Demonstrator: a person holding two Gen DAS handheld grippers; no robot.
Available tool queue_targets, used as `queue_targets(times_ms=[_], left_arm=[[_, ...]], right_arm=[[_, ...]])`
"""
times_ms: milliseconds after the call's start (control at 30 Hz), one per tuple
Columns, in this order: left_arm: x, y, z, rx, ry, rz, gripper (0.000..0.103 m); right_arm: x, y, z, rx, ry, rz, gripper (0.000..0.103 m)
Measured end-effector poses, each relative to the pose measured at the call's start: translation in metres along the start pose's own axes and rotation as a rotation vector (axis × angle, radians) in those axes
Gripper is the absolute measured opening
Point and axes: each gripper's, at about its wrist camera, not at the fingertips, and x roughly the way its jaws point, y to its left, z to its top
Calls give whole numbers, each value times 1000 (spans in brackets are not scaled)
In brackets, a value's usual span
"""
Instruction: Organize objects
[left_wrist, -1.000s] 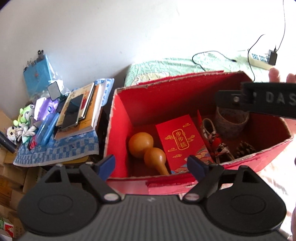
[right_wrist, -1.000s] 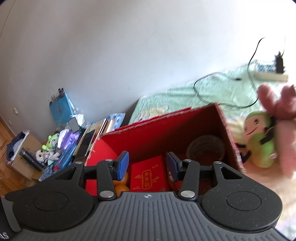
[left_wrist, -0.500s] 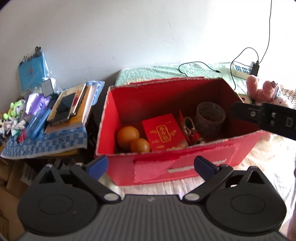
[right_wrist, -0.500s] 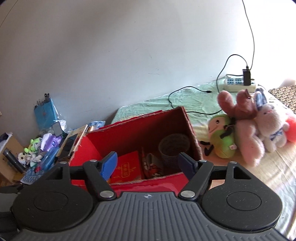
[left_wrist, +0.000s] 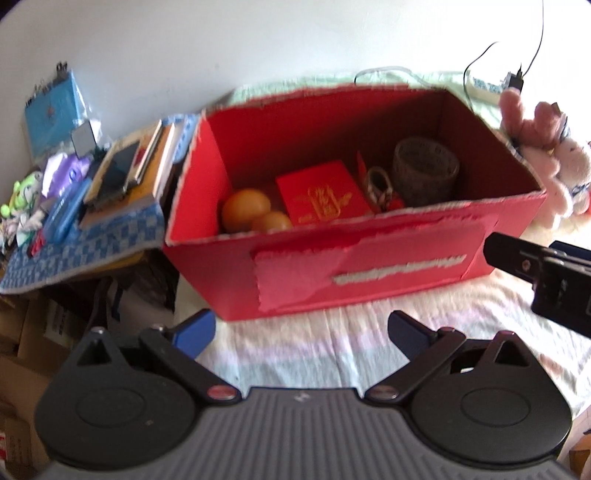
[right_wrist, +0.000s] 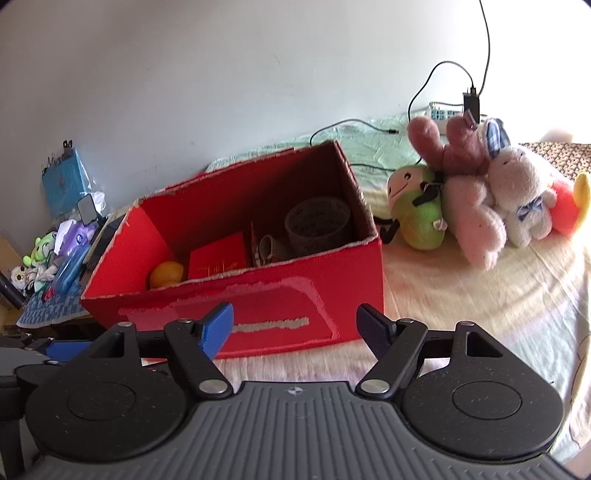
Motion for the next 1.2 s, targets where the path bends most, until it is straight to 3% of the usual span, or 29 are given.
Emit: queue_targets(times_ms=[467, 1200], left_arm=[[10, 11, 3, -18, 62, 34, 101], [-27, 9, 58, 3, -109, 102, 101]], right_arm=[[15, 11, -1, -33, 83, -2, 76], [-2, 11, 52, 13, -13, -39, 76]])
